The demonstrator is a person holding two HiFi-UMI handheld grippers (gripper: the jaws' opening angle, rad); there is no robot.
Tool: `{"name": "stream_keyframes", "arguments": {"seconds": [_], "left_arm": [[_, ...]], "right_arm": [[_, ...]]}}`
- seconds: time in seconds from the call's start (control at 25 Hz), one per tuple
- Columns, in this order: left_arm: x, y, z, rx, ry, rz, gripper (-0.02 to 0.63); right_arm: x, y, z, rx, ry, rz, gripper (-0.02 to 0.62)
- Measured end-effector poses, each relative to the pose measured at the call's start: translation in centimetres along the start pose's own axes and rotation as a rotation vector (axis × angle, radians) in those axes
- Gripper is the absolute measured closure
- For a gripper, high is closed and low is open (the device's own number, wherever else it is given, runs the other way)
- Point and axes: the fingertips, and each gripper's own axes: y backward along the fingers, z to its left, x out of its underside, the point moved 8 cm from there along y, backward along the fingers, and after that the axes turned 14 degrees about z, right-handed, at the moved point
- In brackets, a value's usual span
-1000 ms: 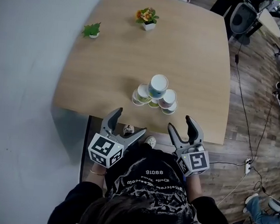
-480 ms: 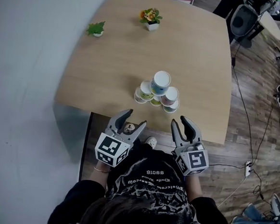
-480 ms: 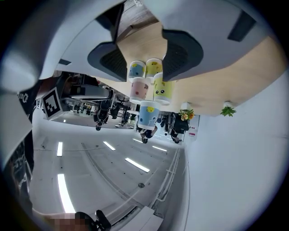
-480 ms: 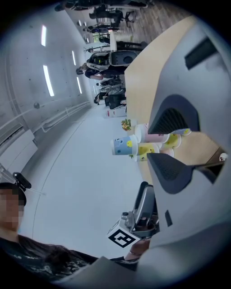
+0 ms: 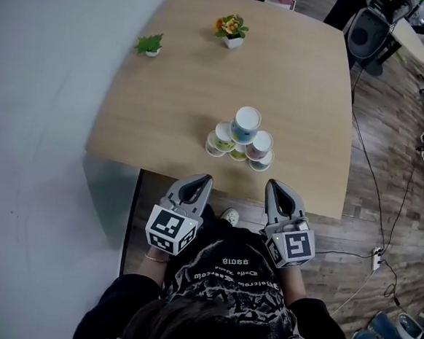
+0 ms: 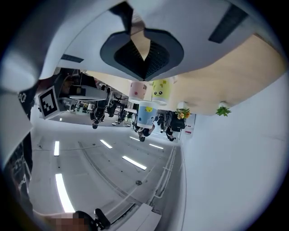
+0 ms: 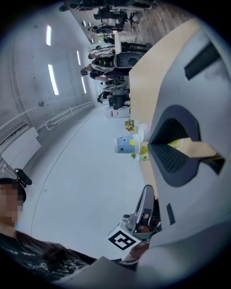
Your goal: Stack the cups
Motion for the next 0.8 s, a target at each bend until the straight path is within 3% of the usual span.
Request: {"name": "stream_keyframes", "arguments": {"seconds": [0.16, 0.8], "left_arm": [[-0.2, 0.2, -0.6, 0.059, 0.018, -0.032, 0.601], [-0.3, -0.7, -1.2, 0.029, -0.04, -0.014, 0.601]], "right_arm": [[0.0, 0.5, 0.0, 0.025, 0.033, -0.005, 0.592], [0.7, 0.6, -0.4, 0.025, 0.05, 0.03, 0.594]]}}
